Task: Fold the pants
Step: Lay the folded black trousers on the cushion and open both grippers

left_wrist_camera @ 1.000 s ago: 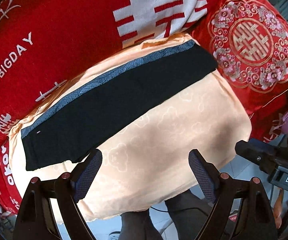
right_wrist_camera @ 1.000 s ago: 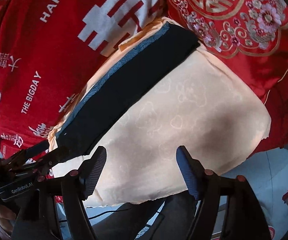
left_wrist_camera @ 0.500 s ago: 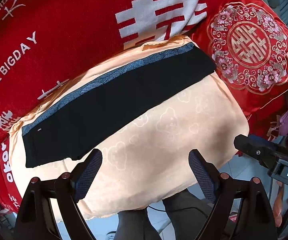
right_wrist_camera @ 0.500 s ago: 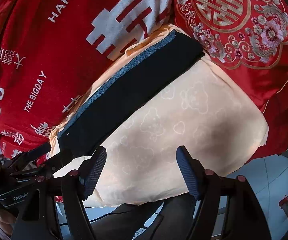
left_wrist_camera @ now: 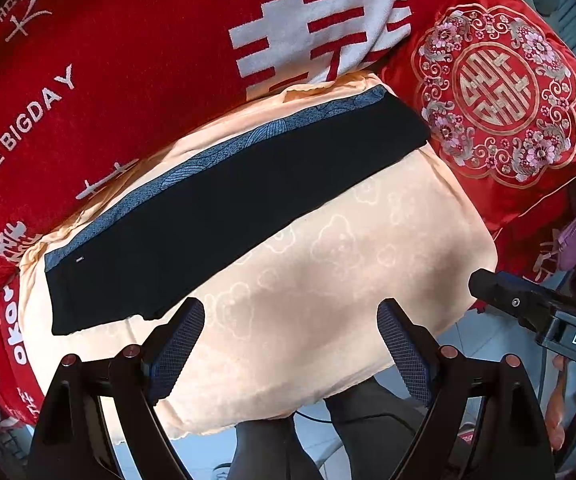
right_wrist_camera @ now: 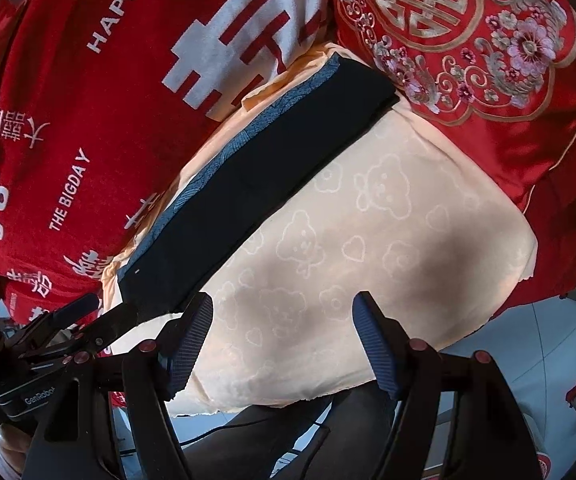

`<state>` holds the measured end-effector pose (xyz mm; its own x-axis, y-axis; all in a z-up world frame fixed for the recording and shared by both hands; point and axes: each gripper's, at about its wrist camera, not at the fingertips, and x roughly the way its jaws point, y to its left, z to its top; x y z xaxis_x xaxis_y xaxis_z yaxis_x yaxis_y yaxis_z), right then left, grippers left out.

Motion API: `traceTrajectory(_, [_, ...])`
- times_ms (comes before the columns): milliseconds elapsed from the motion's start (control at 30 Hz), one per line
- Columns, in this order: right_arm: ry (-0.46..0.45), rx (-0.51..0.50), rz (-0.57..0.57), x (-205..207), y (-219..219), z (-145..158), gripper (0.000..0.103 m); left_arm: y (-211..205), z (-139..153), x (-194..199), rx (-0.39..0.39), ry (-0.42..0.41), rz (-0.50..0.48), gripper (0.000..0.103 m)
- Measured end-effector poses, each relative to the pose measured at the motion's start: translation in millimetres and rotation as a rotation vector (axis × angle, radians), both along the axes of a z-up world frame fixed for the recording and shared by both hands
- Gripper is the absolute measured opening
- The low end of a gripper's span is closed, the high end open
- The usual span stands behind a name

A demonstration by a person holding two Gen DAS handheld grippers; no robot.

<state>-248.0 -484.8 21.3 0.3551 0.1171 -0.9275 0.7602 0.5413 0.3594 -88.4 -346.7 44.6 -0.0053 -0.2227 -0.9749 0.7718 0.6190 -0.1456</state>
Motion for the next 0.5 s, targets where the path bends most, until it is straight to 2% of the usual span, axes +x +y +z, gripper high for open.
traceTrajectory(500, [0.003, 0.005, 0.013, 4.8, 2.6, -1.6, 0.076, 3.3, -1.9, 2.5, 0.001, 0.005, 0.015, 0.089])
